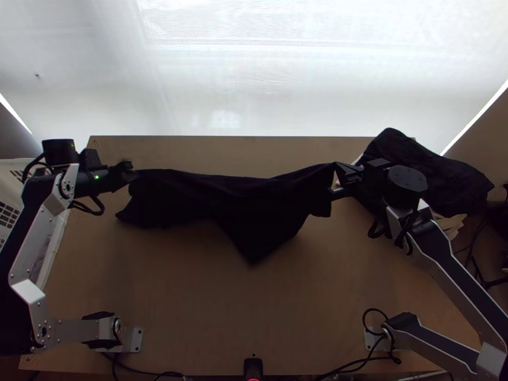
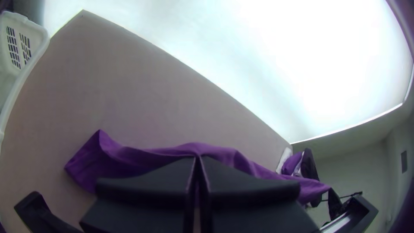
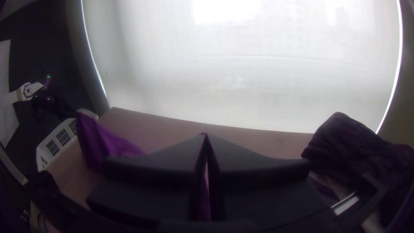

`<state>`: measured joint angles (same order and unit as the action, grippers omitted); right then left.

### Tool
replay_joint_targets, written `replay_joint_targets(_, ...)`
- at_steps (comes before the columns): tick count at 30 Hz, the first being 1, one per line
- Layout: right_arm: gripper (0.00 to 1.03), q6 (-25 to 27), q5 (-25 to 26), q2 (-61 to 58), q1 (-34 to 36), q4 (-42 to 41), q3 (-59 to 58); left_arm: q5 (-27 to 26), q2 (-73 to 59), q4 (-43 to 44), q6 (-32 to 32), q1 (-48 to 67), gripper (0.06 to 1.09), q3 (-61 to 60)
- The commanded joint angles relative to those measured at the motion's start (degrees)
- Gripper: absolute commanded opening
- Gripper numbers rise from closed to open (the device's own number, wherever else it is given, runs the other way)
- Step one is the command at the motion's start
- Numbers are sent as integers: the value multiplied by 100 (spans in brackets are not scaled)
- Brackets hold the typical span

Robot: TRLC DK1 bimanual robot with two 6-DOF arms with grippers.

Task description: Fold the t-shirt

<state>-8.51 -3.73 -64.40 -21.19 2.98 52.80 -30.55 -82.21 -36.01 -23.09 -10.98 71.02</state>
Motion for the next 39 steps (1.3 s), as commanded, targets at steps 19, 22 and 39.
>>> replay_joint_targets(19,3,43,4,226,10,-8,-375,1068,-3371,1219,-978,-167,9,2636)
replay_joint_targets(22,3,43,4,235,10,-8,-375,1218,-3723,1228,-969,-150,9,2979)
replay_joint_targets(39,3,69,4,191,-26,-8,-419,1042,-2255,1122,428,545,104,1801)
